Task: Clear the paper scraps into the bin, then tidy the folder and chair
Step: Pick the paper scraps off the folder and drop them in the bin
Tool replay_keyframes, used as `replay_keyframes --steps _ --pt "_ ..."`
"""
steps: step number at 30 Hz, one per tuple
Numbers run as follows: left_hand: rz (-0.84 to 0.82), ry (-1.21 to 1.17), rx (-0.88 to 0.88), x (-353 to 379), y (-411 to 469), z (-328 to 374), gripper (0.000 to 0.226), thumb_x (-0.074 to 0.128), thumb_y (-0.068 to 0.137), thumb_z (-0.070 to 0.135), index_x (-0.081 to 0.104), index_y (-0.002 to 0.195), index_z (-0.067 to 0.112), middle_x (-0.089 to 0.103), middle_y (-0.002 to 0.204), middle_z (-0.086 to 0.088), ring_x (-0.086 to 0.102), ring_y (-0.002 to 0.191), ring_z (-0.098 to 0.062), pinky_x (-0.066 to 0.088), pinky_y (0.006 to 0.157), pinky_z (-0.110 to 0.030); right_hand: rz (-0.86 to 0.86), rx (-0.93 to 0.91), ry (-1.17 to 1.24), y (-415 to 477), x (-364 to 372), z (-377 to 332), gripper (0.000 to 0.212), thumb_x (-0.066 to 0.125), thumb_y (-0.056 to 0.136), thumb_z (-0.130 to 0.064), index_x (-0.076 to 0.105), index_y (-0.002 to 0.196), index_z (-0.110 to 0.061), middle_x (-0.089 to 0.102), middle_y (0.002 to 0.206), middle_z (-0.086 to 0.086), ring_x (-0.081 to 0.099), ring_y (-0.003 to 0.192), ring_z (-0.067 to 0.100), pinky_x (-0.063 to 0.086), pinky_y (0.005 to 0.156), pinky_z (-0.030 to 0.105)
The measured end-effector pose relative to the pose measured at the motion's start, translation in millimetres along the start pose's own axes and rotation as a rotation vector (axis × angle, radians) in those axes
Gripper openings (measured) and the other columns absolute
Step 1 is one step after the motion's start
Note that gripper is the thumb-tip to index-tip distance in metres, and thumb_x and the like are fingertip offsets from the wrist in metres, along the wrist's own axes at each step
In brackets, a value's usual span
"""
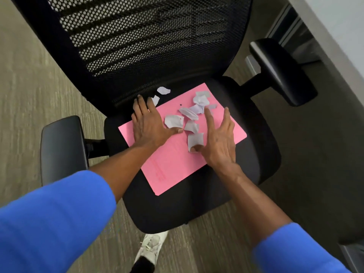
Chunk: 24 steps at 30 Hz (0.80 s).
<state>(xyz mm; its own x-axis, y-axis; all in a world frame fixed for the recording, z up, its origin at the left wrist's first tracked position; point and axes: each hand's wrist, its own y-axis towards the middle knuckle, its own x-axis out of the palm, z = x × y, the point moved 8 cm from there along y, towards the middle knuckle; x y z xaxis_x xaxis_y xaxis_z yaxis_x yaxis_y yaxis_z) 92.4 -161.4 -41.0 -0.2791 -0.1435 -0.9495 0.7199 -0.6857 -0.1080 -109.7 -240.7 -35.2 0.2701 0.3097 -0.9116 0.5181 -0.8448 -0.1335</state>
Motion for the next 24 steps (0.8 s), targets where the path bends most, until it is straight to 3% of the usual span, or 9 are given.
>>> replay_keyframes --steps 3,7,13,17,20,24 --pt "-0.071 0.033 0.062 3 18 -2 0.157 0.078 0.047 0.094 0.020 0.164 0.006 0.025 0.172 -0.022 0.022 0.162 -0.040 0.027 0.130 -0.056 -0.036 -0.039 -0.063 25 -2 -7 0.152 0.104 0.053 -0.043 0.001 0.165 -0.040 -0.020 0.172 0.022 -0.002 0.161 0.048 0.039 0.118 0.063" --pt "-0.129 0.034 0.171 6 33 6 0.157 0.078 0.044 0.095 0.021 0.164 0.011 0.033 0.166 -0.017 0.033 0.154 -0.039 0.037 0.124 -0.058 -0.122 -0.102 -0.185 54 -1 -20 0.159 0.104 0.044 -0.052 0.001 0.164 -0.044 -0.025 0.172 0.020 -0.011 0.161 0.050 0.034 0.117 0.070" --pt "-0.200 0.160 0.315 11 48 21 0.156 0.072 0.047 0.099 0.010 0.170 0.024 0.027 0.173 -0.007 0.038 0.151 -0.037 0.039 0.119 -0.056 -0.283 -0.154 -0.338 79 11 -30 0.153 0.102 0.043 -0.058 0.004 0.161 -0.054 -0.024 0.173 0.014 0.001 0.160 0.052 0.039 0.113 0.070" --pt "-0.275 0.225 0.388 17 60 29 0.146 0.072 0.049 0.098 0.018 0.168 0.033 0.022 0.174 -0.005 0.034 0.148 -0.039 0.039 0.116 -0.055 -0.301 -0.200 -0.416 84 14 -35 0.135 0.098 0.045 -0.063 0.019 0.154 -0.058 0.006 0.172 0.011 0.028 0.149 0.046 0.042 0.109 0.065" --pt "-0.316 0.229 0.424 19 64 31 0.138 0.075 0.051 0.096 0.028 0.166 0.035 0.016 0.177 -0.002 0.027 0.152 -0.040 0.035 0.119 -0.055 -0.282 -0.218 -0.406 85 13 -35 0.123 0.097 0.054 -0.059 0.027 0.155 -0.054 0.025 0.165 0.005 0.035 0.141 0.041 0.046 0.106 0.057" --pt "-0.333 0.161 0.442 16 65 37 0.121 0.085 0.060 0.081 0.047 0.157 0.021 0.030 0.168 -0.005 0.030 0.148 -0.038 0.042 0.119 -0.056 -0.232 -0.243 -0.333 79 14 -36 0.094 0.093 0.071 -0.044 0.045 0.152 -0.042 0.039 0.156 0.004 0.038 0.132 0.036 0.048 0.080 0.043"
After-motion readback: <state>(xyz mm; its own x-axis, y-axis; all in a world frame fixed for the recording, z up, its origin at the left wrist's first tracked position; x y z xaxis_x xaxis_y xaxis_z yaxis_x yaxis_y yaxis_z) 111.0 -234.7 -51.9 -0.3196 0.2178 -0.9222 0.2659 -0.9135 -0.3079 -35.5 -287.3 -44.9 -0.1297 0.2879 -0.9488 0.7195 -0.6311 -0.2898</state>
